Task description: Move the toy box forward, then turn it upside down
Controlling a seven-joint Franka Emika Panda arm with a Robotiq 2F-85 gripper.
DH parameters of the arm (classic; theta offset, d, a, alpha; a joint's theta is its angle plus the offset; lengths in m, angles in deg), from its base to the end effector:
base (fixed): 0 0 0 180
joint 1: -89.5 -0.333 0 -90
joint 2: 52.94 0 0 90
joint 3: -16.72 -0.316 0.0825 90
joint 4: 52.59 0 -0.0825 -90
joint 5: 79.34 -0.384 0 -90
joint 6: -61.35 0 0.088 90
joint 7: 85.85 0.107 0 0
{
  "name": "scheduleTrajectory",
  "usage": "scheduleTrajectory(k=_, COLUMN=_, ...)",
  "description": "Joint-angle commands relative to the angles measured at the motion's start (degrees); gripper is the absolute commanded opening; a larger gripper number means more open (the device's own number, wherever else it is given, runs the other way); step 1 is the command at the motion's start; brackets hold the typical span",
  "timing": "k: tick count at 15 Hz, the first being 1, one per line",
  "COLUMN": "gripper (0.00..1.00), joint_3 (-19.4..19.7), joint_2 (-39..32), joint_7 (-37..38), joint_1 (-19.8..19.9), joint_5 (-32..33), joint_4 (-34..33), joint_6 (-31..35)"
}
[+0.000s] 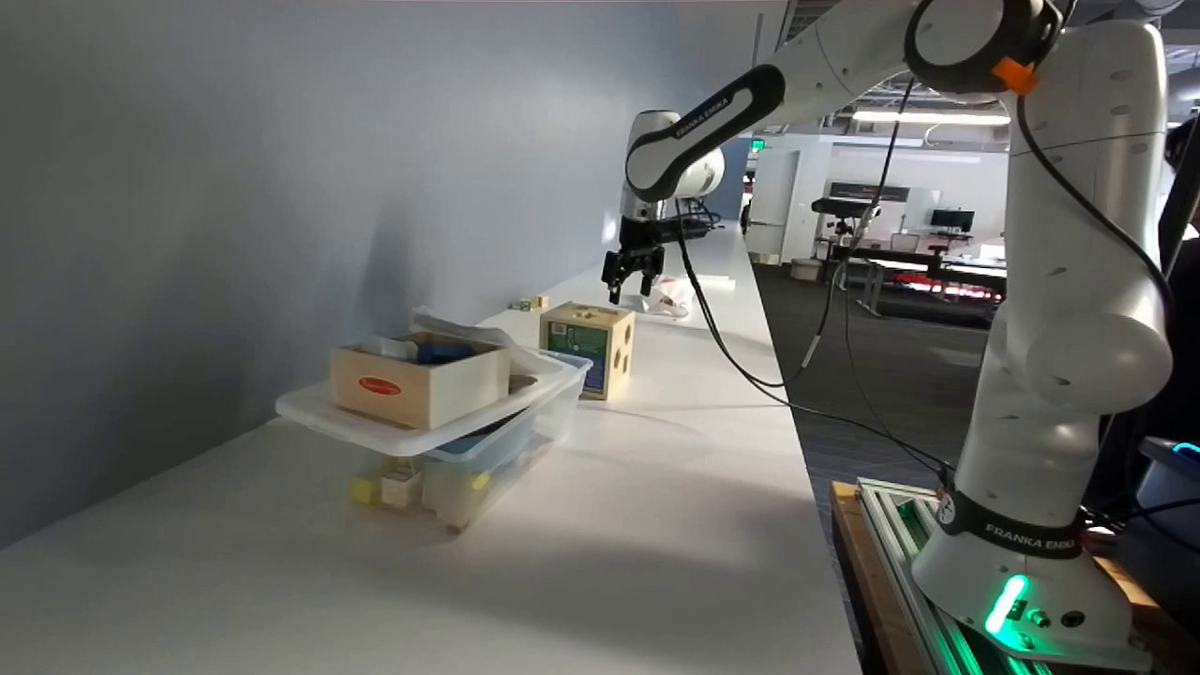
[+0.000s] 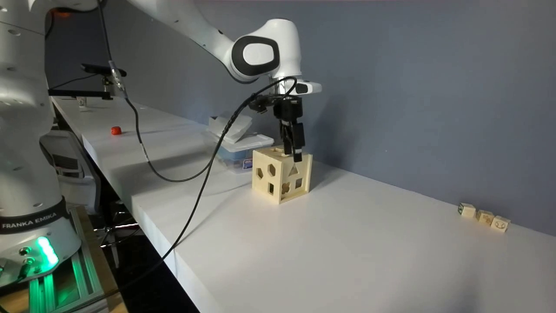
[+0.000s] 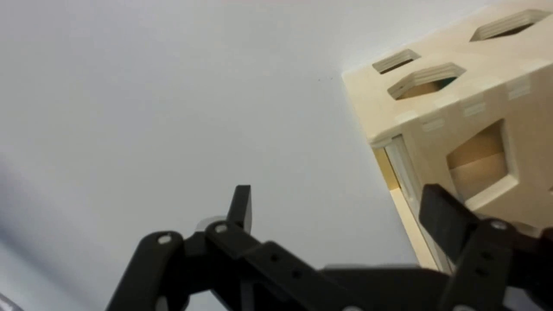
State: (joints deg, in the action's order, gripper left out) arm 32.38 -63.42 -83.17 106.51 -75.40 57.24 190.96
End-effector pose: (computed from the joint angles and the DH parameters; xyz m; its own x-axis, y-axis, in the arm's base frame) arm 0.5207 -0.3279 0.4189 0.8348 -0.5238 0.1694 -0.5434 -0.8335 0.1006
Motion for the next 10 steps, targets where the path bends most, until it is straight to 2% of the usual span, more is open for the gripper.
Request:
scheduleTrajectory(k=1, gripper=1.00, joint_3=0.63, joint_2=1.93, joint_7=9.52, joint_1=-2.01, joint_5=2.91, joint_4=0.44, joint_6=-0.62)
scheduleTrajectory(k=3, gripper=1.00, joint_3=-1.05, joint_2=2.56, joint_7=1.79, joint_1=-1.89, joint_5=0.41, joint_4=1.05, joint_6=0.31)
scheduleTrajectory(k=5, gripper=1.00, joint_3=-1.65, joint_2=2.60, joint_7=-2.27, joint_1=-2.15, joint_5=0.97, joint_4=1.38, joint_6=0.91)
scheduleTrajectory(k=10, gripper=1.00, joint_3=-2.07, joint_2=1.77, joint_7=-5.94, joint_1=-2.23, joint_5=0.26, joint_4=1.79, joint_6=0.54)
